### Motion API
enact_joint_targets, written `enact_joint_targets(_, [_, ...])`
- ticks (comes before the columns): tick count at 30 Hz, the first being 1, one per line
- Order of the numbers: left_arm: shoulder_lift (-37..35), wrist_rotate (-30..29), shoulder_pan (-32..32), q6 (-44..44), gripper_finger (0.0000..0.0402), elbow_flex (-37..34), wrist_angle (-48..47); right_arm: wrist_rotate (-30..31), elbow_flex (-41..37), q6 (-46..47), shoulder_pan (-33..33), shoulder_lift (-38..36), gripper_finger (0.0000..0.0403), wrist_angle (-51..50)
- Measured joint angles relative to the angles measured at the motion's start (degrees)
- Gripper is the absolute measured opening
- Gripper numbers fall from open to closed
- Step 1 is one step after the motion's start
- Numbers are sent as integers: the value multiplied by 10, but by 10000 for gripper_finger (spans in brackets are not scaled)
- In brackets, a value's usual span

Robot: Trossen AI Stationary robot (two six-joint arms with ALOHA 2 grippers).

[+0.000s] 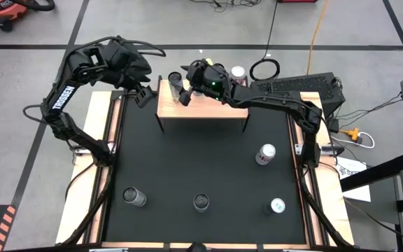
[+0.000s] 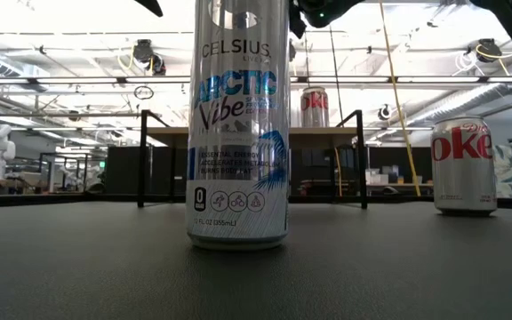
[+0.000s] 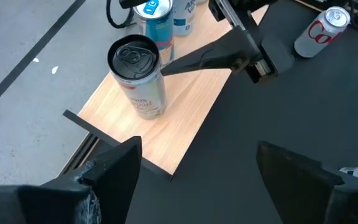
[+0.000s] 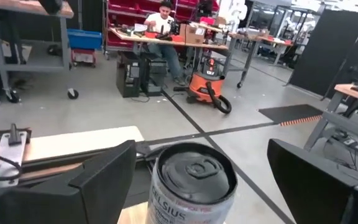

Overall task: Place canned beverage on shelf
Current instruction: Adjust the white and black soda can

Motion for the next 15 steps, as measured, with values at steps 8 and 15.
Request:
enact_joint_targets(8, [0,0,0,4,316,0,-1,13,0,1,0,16,345,-3])
enact_joint_targets(15, [0,0,0,14,316,0,-1,13,0,1,0,17,345,-9])
